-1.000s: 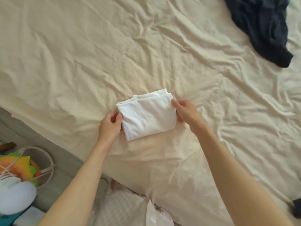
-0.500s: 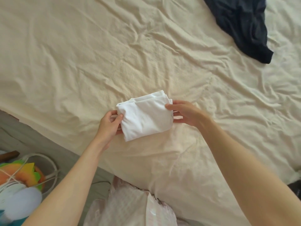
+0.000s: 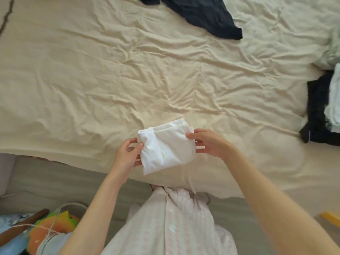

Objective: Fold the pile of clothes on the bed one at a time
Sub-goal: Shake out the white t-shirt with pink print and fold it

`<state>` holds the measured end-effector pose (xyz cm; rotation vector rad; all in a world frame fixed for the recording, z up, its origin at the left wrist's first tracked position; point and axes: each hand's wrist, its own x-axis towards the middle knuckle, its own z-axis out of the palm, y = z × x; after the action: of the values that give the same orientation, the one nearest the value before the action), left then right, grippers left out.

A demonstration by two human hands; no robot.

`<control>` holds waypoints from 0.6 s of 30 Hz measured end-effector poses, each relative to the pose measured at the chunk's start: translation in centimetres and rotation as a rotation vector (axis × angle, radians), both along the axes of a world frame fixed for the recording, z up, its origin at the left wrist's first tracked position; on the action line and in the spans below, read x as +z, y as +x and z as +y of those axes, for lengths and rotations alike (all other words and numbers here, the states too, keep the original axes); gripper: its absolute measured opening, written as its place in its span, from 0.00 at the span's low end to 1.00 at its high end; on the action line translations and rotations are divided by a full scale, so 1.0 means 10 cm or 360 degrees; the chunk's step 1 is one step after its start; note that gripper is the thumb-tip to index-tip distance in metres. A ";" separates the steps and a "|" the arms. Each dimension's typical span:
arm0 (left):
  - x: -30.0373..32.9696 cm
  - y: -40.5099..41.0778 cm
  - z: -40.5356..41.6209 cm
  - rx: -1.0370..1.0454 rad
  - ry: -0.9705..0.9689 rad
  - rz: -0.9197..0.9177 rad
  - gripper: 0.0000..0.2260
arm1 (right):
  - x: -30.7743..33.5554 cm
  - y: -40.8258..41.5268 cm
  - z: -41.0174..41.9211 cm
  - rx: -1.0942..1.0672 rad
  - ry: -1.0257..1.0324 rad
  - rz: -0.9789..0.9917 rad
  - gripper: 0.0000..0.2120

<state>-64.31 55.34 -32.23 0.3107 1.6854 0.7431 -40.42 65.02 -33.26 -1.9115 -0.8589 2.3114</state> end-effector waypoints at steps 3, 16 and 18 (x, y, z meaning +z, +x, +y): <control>0.27 0.18 -0.15 -0.0192 0.0056 -0.0010 0.04 | 0.22 0.34 -0.53 -0.0287 -0.0034 0.0074 0.12; 1.05 2.00 -0.39 -0.1077 0.0222 -0.0081 0.02 | 1.08 2.09 -2.20 -0.1191 0.0215 0.0147 0.16; 1.17 2.38 -0.43 -0.1162 0.0276 -0.0080 0.02 | 1.20 2.42 -2.36 -0.1276 0.0262 0.0149 0.15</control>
<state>-40.53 51.08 -20.53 0.9576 1.3177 0.3382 -16.22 41.37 -21.23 -1.6346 -0.1865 1.7538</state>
